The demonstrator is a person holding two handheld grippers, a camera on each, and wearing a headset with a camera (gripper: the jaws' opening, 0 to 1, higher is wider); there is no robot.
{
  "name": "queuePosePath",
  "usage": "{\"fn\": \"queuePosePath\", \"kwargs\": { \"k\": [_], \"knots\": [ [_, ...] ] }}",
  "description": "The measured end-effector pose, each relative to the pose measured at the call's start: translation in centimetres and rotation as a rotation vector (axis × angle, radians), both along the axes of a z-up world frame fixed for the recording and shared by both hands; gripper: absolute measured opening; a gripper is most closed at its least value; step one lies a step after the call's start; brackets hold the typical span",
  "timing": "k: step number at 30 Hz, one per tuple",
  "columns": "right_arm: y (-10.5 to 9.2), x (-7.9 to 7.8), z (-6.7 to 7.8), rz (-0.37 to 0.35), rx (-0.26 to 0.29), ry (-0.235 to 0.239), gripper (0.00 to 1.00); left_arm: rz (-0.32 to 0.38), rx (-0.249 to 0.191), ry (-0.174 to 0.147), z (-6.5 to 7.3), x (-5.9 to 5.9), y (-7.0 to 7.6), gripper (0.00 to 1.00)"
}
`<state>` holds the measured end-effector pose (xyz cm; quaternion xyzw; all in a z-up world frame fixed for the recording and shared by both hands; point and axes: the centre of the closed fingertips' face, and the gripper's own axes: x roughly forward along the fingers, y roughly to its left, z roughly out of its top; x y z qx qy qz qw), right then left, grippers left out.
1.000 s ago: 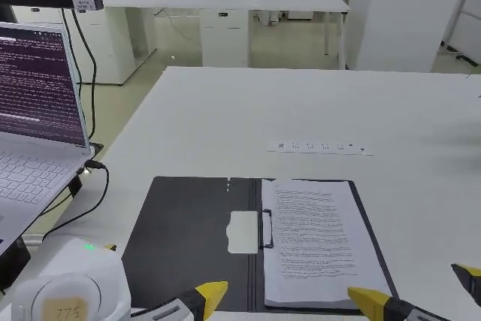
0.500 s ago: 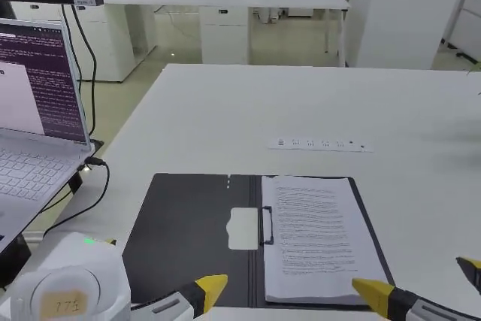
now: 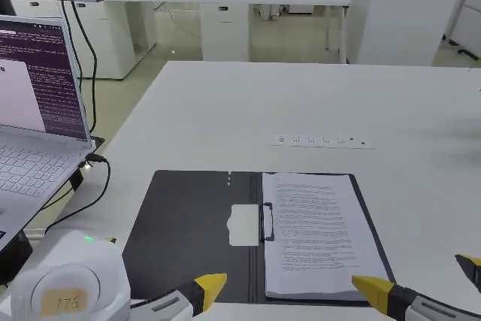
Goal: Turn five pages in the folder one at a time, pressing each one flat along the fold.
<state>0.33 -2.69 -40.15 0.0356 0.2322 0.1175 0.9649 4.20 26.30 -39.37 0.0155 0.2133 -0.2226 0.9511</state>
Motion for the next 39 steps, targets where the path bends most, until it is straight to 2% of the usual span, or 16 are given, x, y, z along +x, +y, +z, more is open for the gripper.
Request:
{"fn": "queuePosePath", "kwargs": {
  "k": [15,18,22,30,35,39],
  "knots": [
    [0.0,0.2,-0.1,-0.002,0.006,0.002,1.0,-0.011,0.002,-0.001,0.0,0.5,-0.4,0.99],
    [-0.1,0.2,-0.2,-0.003,0.009,0.004,1.0,-0.018,0.01,0.005,-0.1,0.6,-0.7,0.95],
    [-0.1,0.3,-0.3,-0.003,0.012,0.005,1.0,-0.018,0.005,-0.003,0.0,0.6,-0.9,0.97],
    [-0.2,0.3,-0.3,-0.006,0.016,0.001,1.0,-0.023,0.006,0.007,-0.2,0.3,-0.9,0.99],
    [-0.3,0.2,-0.5,-0.006,0.015,0.007,1.0,-0.026,0.011,0.027,-0.9,0.0,-1.0,0.99],
    [-0.3,0.1,-0.6,-0.008,0.022,0.009,1.0,-0.033,0.015,0.031,-1.2,0.1,-1.3,0.99]
  ]
}}
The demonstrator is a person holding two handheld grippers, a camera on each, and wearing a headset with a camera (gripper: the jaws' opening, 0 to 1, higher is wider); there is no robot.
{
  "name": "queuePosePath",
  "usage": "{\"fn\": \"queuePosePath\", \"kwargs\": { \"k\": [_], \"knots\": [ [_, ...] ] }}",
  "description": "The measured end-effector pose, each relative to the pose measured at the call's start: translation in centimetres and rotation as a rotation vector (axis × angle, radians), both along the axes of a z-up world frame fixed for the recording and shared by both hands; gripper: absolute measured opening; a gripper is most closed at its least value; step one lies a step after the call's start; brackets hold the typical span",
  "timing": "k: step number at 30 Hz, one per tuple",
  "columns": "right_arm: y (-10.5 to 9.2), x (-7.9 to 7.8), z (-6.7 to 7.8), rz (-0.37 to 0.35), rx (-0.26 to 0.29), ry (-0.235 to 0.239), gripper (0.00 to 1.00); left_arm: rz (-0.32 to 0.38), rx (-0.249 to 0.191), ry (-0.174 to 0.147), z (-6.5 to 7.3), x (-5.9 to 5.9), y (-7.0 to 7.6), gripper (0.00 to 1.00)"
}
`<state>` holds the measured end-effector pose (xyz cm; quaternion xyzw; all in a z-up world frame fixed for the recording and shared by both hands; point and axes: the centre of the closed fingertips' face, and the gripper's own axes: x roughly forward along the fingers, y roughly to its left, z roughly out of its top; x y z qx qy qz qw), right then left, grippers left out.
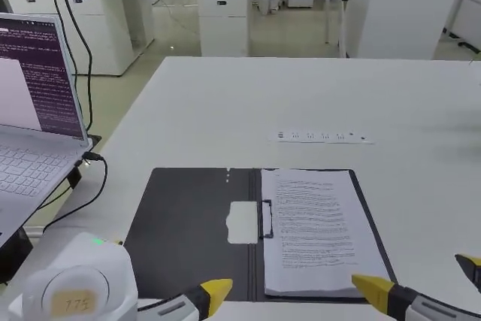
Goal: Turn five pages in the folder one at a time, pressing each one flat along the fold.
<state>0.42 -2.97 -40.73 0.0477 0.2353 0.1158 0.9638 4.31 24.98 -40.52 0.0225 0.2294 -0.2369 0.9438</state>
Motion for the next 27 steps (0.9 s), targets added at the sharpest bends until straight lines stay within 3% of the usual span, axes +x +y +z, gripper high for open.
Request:
{"fn": "queuePosePath", "kwargs": {
  "k": [11,19,27],
  "knots": [
    [0.1,0.1,-0.2,0.007,0.004,0.006,1.0,-0.089,0.011,0.003,-0.6,1.5,-3.3,0.99],
    [0.0,0.1,-0.2,0.003,0.004,0.006,1.0,-0.156,0.044,0.01,-1.6,2.3,-5.8,0.99],
    [-0.2,0.0,-0.1,-0.005,0.008,0.002,1.0,-0.22,0.06,0.013,-2.3,2.8,-8.2,0.99]
  ]
}}
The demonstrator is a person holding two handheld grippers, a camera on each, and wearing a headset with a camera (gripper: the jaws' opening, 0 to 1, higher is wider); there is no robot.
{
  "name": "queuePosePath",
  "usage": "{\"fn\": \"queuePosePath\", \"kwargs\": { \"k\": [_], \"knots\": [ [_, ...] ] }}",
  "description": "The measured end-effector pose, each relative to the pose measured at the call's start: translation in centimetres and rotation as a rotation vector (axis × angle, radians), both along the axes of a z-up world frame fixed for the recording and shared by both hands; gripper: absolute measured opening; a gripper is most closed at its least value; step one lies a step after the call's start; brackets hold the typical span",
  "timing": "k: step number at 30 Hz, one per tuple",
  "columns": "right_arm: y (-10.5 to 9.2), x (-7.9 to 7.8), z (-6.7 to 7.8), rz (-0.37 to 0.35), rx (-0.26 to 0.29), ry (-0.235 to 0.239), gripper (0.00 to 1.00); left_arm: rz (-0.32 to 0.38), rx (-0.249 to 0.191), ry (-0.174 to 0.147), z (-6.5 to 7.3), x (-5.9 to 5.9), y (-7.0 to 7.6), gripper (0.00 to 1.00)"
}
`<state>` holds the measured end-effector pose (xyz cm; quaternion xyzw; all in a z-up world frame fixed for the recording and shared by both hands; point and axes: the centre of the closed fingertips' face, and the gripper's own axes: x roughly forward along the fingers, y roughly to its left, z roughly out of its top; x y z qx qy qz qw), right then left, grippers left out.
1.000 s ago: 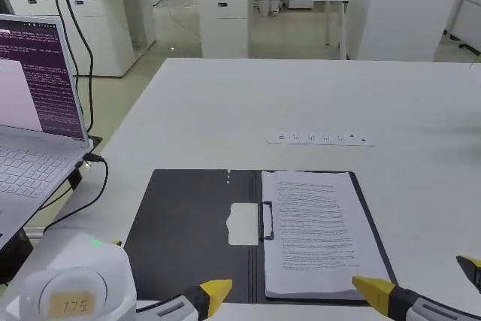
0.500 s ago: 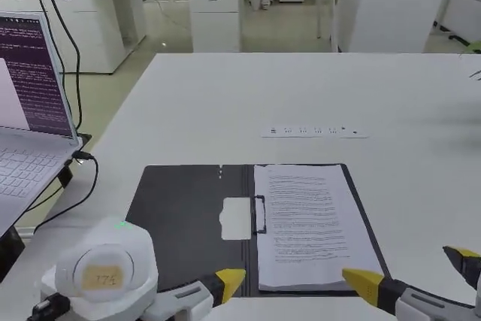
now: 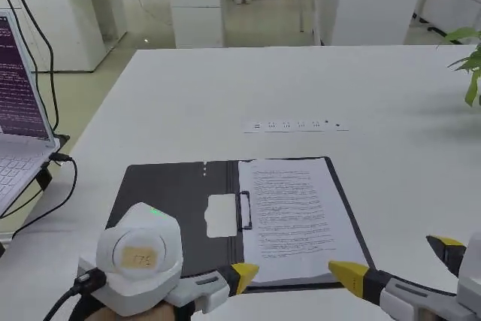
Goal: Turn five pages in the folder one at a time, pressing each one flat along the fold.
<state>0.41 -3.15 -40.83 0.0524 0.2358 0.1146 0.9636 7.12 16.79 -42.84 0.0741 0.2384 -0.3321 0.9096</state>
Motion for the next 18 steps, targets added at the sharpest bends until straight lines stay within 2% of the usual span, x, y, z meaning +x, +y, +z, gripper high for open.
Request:
{"fn": "queuePosePath", "kwargs": {
  "k": [9,12,15,18],
  "knots": [
    [0.2,-0.1,0.1,0.0,0.001,0.003,1.0,-0.074,0.021,0.002,-1.1,0.7,-2.9,0.99],
    [0.2,-0.2,0.1,-0.003,0.002,0.003,1.0,-0.1,0.029,0.007,-1.7,0.9,-3.9,0.99],
    [0.2,-0.2,0.2,-0.007,0.003,0.003,1.0,-0.116,0.028,0.027,-2.2,1.1,-4.8,0.97],
    [0.2,-0.2,0.3,-0.013,0.009,-0.001,1.0,-0.127,0.027,0.029,-2.5,1.3,-5.6,0.97]
  ]
}}
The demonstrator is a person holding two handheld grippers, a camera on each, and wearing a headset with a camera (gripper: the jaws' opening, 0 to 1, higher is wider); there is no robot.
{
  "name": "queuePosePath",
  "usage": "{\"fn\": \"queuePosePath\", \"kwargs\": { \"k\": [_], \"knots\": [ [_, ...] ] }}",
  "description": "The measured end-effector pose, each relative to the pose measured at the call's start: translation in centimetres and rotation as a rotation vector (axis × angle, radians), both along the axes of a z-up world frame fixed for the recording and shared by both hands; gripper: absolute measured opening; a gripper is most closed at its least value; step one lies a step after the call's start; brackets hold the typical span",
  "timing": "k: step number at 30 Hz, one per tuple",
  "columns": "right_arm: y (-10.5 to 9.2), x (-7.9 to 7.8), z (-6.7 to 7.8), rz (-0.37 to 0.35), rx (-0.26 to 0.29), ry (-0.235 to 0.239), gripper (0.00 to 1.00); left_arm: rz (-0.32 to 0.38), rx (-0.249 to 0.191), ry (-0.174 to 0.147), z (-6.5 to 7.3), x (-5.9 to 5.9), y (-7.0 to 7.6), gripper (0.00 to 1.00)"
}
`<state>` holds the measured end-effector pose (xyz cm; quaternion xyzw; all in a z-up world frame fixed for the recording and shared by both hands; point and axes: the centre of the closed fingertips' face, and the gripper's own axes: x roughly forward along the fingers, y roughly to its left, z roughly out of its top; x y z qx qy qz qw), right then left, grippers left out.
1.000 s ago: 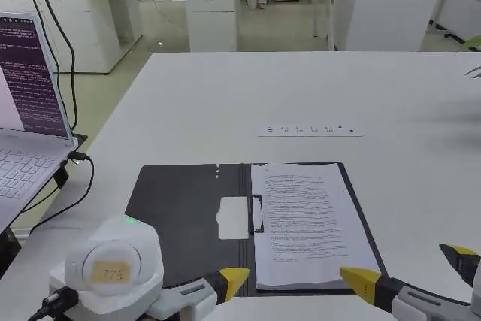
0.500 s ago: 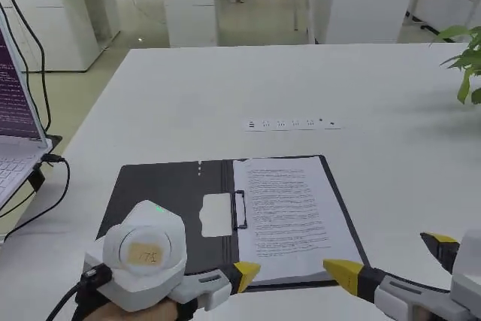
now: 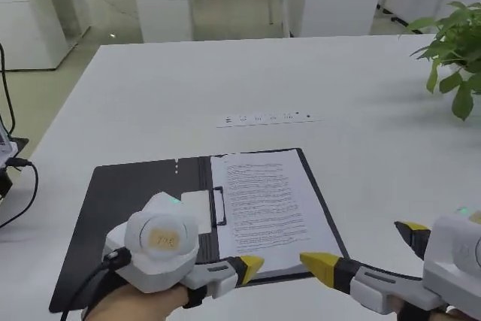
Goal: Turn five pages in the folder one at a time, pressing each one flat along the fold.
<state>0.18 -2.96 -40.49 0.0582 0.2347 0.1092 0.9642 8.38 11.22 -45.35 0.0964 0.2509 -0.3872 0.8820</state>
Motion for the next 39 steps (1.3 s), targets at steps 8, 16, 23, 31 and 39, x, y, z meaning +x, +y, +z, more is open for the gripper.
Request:
{"fn": "queuePosePath", "kwargs": {
  "k": [8,16,23,31,39],
  "knots": [
    [0.0,-0.1,0.1,-0.013,-0.008,-0.004,1.0,-0.067,0.014,0.01,-1.4,0.3,-3.0,0.96],
    [-0.2,-0.1,0.1,-0.032,-0.014,-0.003,1.0,-0.122,0.022,0.024,-2.9,0.4,-5.9,0.95],
    [-0.3,0.0,-0.1,-0.046,-0.012,0.004,1.0,-0.14,0.025,0.032,-3.9,0.7,-7.4,0.94],
    [-0.3,0.1,-0.4,-0.055,-0.019,0.013,1.0,-0.143,0.01,0.039,-4.7,1.1,-9.0,0.92],
    [-0.2,0.1,-0.9,-0.064,-0.01,0.026,1.0,-0.141,-0.002,0.043,-5.8,1.4,-10.7,0.89]
  ]
}}
